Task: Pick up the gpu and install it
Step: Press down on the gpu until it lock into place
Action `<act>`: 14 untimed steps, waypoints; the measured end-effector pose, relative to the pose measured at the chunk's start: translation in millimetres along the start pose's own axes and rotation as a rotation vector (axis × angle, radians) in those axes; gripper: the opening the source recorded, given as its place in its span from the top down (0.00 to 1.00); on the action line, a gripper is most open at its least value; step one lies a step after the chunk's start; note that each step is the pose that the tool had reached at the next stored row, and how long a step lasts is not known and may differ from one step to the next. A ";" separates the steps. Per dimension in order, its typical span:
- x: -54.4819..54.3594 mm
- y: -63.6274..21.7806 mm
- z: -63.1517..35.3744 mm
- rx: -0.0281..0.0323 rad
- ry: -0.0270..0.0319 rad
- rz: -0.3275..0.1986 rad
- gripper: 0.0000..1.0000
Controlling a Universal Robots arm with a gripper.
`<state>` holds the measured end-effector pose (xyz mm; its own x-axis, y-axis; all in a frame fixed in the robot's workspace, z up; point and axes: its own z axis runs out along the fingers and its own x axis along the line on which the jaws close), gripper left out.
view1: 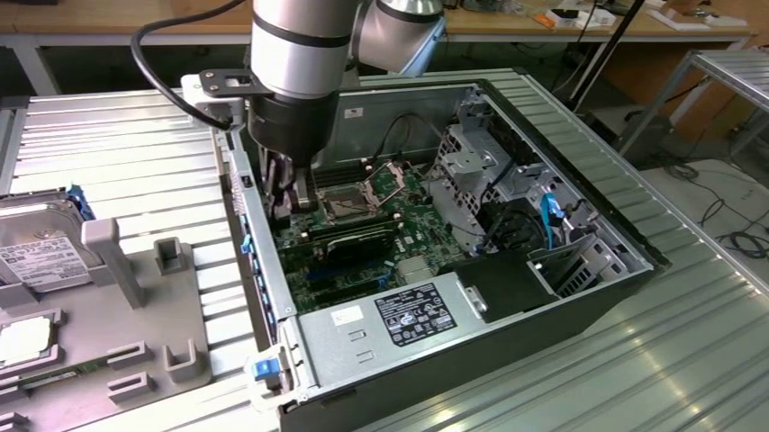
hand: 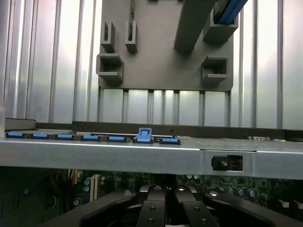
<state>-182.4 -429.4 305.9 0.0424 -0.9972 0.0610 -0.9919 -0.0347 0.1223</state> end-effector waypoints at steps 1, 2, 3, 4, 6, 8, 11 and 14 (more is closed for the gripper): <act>-0.1 0.0 0.0 0.0001 -0.0008 0.000 0.89; -0.2 0.0 0.0 0.0001 -0.0010 0.000 0.89; -0.2 0.0 0.0 0.0001 -0.0011 0.000 0.89; -0.8 0.0 0.0 0.0000 -0.0012 0.000 0.89; -2.0 -0.1 -0.2 0.0000 -0.0012 0.000 0.89; -3.2 -0.1 -0.2 0.0000 -0.0013 0.000 0.89; -3.3 0.8 -0.1 -0.0001 -0.0006 0.001 0.89; -3.4 3.0 0.1 -0.0003 0.0004 0.003 0.89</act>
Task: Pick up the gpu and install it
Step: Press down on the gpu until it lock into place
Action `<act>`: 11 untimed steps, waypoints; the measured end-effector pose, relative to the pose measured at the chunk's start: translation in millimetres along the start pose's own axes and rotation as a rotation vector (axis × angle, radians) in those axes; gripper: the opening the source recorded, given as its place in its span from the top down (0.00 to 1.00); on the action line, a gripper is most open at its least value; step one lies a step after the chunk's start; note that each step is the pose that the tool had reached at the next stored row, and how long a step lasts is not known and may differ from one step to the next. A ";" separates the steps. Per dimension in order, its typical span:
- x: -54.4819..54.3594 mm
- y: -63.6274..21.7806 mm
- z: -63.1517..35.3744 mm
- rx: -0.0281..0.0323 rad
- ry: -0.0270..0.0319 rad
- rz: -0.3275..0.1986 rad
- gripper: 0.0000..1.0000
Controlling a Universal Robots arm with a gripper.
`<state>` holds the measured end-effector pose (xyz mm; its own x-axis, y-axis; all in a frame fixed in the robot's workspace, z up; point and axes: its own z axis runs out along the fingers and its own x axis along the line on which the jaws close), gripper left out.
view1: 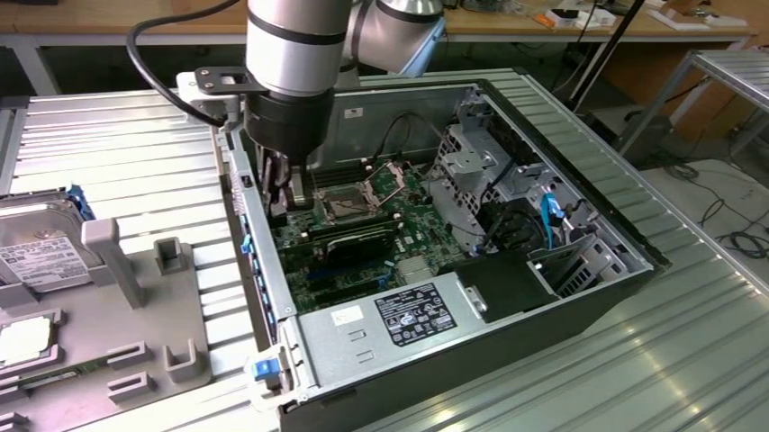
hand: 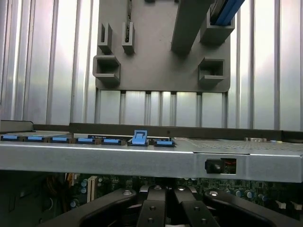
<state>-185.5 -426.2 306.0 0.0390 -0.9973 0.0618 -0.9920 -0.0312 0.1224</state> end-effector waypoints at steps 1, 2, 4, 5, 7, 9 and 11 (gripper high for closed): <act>0.0 0.0 0.0 0.0000 0.0000 0.000 0.89; 0.0 0.0 0.0 0.0000 0.0000 0.000 0.89; 0.0 0.1 0.1 -0.0007 0.0046 0.001 0.89; 0.0 0.1 0.2 -0.0011 0.0079 0.001 0.89; -0.1 -0.1 0.3 -0.0025 0.0172 0.002 0.89; -0.1 0.0 0.2 -0.0039 0.0257 0.003 0.89; 0.1 0.0 0.1 -0.0051 0.0338 0.004 0.89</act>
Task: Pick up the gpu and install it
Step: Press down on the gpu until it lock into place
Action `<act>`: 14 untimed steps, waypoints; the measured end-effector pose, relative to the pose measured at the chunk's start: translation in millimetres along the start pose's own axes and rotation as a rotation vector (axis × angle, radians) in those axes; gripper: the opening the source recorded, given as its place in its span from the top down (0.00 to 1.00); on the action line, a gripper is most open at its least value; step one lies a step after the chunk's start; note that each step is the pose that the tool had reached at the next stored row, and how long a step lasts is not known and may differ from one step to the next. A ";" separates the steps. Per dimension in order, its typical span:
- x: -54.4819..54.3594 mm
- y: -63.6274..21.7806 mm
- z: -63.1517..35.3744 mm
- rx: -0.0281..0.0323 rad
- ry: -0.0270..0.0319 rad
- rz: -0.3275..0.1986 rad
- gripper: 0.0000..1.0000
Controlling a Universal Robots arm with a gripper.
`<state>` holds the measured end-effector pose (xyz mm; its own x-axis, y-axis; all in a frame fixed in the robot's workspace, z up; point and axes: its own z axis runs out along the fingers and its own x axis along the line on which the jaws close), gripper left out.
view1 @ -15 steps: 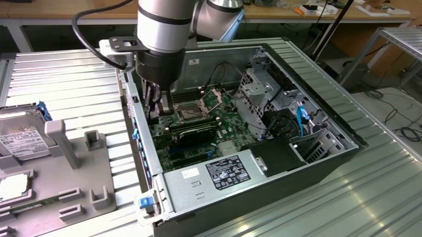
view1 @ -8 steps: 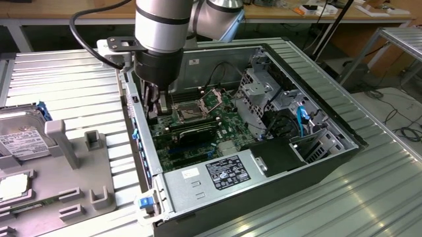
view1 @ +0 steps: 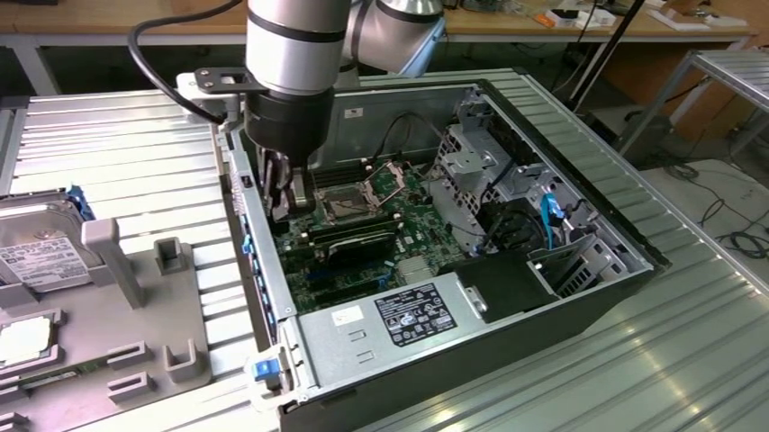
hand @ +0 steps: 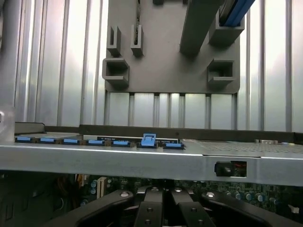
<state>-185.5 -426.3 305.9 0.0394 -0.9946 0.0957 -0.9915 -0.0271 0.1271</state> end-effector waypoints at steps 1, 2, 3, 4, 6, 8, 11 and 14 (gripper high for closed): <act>-0.1 0.0 0.1 0.0002 -0.0001 0.000 0.89; -0.5 0.0 0.0 0.0001 -0.0002 0.000 0.89; -1.2 0.0 0.0 0.0001 -0.0015 0.000 0.89; -2.3 -0.1 0.0 0.0004 -0.0036 0.000 0.89; -4.6 -0.2 -0.3 0.0005 -0.0083 -0.001 0.89; -7.3 -1.2 -0.7 0.0002 -0.0164 -0.002 0.89; -7.2 -4.0 -4.1 -0.0077 -0.0106 -0.002 0.89; -6.7 -5.1 -9.7 -0.0221 0.0030 -0.001 0.89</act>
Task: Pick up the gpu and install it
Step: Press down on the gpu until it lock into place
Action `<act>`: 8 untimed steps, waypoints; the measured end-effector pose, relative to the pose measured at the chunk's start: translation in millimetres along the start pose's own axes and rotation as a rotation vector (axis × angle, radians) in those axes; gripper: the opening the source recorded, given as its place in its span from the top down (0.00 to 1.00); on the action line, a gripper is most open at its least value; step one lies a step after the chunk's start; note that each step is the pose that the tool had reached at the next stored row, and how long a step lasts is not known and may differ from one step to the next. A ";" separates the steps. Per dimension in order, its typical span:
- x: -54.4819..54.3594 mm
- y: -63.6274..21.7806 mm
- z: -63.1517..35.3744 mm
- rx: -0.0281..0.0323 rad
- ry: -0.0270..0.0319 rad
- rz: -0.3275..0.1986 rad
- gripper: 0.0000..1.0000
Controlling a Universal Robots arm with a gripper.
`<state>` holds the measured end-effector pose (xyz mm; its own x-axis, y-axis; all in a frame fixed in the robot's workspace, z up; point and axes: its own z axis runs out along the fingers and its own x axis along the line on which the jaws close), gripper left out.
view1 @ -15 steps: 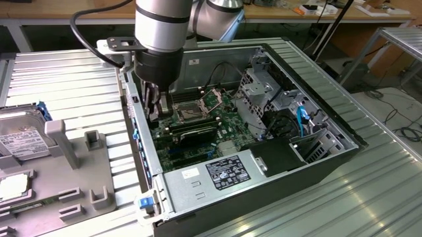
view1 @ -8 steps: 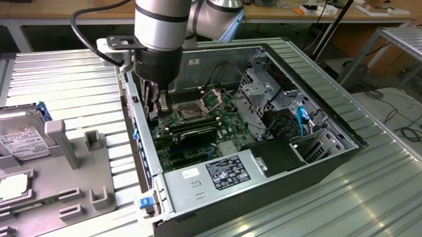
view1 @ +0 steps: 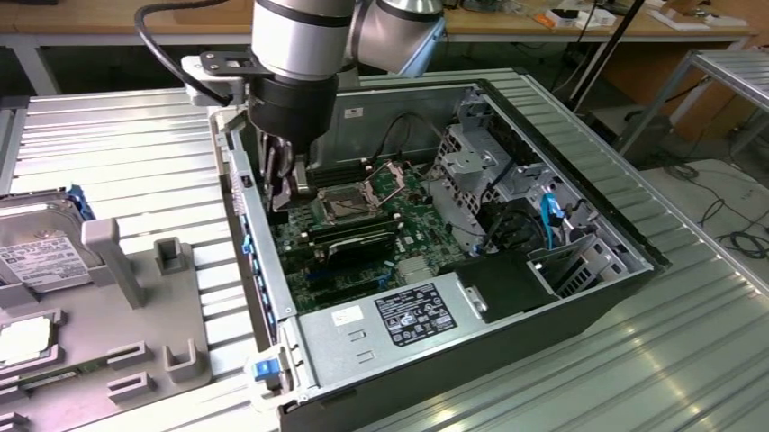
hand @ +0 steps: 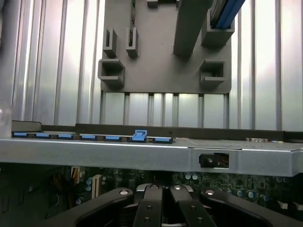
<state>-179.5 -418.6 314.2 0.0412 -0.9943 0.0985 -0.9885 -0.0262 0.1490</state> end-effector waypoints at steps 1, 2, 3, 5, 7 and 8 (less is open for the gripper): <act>0.5 0.1 -0.4 -0.0037 0.0071 0.001 0.89; 1.7 0.1 -0.5 -0.0052 0.0113 0.001 0.89; 4.5 0.1 0.3 -0.0052 0.0128 0.001 0.89; 9.7 -0.3 4.6 -0.0044 0.0128 0.001 0.89; 13.8 -0.6 7.5 -0.0044 0.0134 0.002 0.89; 15.4 -0.6 8.2 -0.0043 0.0133 0.002 0.89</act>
<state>-179.5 -434.7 307.6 0.0415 -0.9929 0.1118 -0.9879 -0.0241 0.1530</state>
